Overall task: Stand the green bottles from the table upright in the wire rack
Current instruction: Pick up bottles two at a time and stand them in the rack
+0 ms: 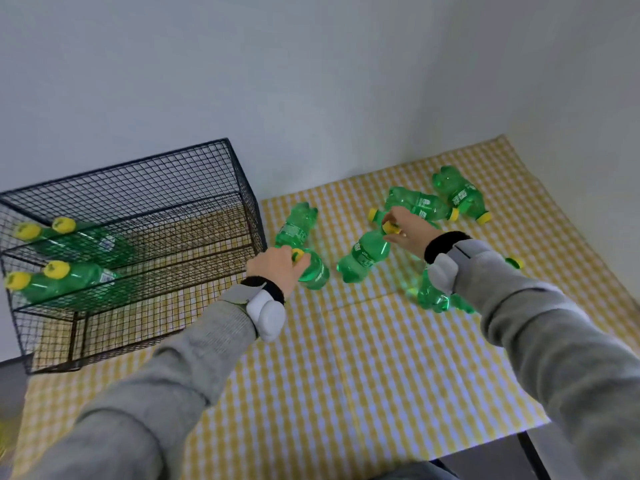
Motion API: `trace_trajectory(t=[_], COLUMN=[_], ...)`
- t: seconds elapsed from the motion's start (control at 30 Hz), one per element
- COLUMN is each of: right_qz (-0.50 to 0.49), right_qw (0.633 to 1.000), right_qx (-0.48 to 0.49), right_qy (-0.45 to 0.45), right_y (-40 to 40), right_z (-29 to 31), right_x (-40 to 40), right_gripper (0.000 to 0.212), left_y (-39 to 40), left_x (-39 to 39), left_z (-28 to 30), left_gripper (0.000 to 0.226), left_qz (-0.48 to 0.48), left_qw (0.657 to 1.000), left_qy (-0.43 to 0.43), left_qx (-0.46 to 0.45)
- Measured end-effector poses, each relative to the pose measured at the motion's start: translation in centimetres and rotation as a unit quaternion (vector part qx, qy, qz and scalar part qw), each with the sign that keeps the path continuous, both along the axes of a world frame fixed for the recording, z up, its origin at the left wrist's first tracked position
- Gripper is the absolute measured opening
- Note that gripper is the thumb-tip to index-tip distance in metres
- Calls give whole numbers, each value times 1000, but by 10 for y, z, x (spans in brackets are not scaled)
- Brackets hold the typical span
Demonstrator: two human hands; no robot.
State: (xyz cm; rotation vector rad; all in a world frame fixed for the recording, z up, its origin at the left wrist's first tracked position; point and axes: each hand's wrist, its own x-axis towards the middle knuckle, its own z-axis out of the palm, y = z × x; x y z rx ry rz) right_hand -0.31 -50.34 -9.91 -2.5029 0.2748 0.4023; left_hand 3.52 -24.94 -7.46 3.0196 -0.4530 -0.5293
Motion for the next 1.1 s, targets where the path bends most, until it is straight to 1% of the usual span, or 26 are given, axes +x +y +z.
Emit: trace_trajectory(t=[0.1,0.2,0.27,0.37,0.47,0.6,0.73,0.87,0.93,1.1], right_qz=[27,28,35,13,-22,-11,11,41,45,81], right_qw=[999,998,994,992,987,974,964,959,961,969], right_qx=[-24,-61,-103,-113,-104,-80,-42,-28,-29,-41], right_qy=[-1,12,3,-59,-123,-212,-261,-280,-270,-228], right_y=[23,39,49,70,97,154,212,266,288,338], right_z=[18,35,53,83,115,160,187,191,185,159], right_x=[8,15,24,41,55,84,117,145,156,186], right_gripper=[36,38,40,40,37,39,39,38,38,40], left_y=[13,25,40,65,91,146,201,248,264,286], left_x=[-5,-7,-3,9,21,41,62,83,89,100], left_z=[15,33,51,80,103,129,145,142,134,106], left_gripper=[51,47,49,53,52,52,51,50,49,44], left_qz=[-35,-47,-49,-51,-47,-30,2,45,61,65], left_qw=[999,998,996,992,987,978,972,972,973,983], left_qy=[-9,-13,-23,-57,-97,-162,-212,-210,-206,-167], left_qx=[-2,-36,-66,-101,-116,-128,-105,-94,-88,-29])
